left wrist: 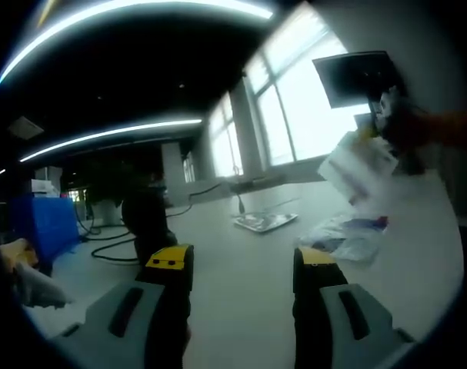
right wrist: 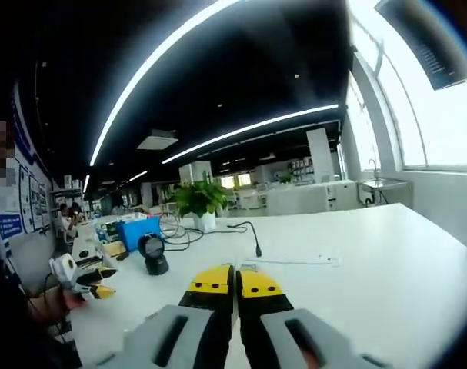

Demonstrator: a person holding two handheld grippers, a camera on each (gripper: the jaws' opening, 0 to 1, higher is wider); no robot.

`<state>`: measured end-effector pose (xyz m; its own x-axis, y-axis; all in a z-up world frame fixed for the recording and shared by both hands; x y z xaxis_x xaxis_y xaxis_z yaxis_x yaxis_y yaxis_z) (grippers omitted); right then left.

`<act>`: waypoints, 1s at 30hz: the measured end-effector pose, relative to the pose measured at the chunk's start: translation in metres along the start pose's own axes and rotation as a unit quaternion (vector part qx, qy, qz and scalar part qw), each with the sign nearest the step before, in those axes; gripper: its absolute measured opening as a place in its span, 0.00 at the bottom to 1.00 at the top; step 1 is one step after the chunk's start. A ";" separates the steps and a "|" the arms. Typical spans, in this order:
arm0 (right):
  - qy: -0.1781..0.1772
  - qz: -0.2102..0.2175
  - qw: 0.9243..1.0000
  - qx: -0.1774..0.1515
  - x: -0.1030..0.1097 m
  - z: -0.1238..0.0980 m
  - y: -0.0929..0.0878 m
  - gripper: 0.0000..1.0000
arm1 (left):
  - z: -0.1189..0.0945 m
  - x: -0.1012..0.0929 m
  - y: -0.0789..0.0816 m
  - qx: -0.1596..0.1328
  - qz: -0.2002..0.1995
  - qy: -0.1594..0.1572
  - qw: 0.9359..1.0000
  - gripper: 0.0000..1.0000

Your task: Clip sheet goods on table flip sheet goods clip sheet goods scan sheet goods put sheet goods back to table

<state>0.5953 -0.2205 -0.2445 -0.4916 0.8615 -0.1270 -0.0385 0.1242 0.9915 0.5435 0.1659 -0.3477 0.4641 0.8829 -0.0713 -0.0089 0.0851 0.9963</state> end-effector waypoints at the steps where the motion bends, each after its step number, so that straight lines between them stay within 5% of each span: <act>1: 0.000 -0.001 1.000 -0.002 0.002 0.000 0.002 0.00 | 0.000 0.000 0.000 0.000 0.000 0.000 1.000 0.44; 30: -0.061 -0.044 0.989 -0.131 0.031 0.030 0.064 0.00 | 0.004 0.014 -0.002 -0.002 -0.003 -0.003 1.000 0.44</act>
<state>0.6033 -0.1708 -0.1858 -0.3682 0.9079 -0.2004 -0.3088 0.0839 0.9474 0.5529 0.1761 -0.3505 0.4688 0.8799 -0.0778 -0.0101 0.0933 0.9956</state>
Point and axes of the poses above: the point that each gripper's makers call its tool centre point, and the gripper's own axes: z roughly forward along the fingers, x roughly to its left, y roughly out of its top, the point moved 3 cm from there along -z, roughly backward along the fingers, and after that the axes turned 15 degrees about -z, right-handed, at the moved point
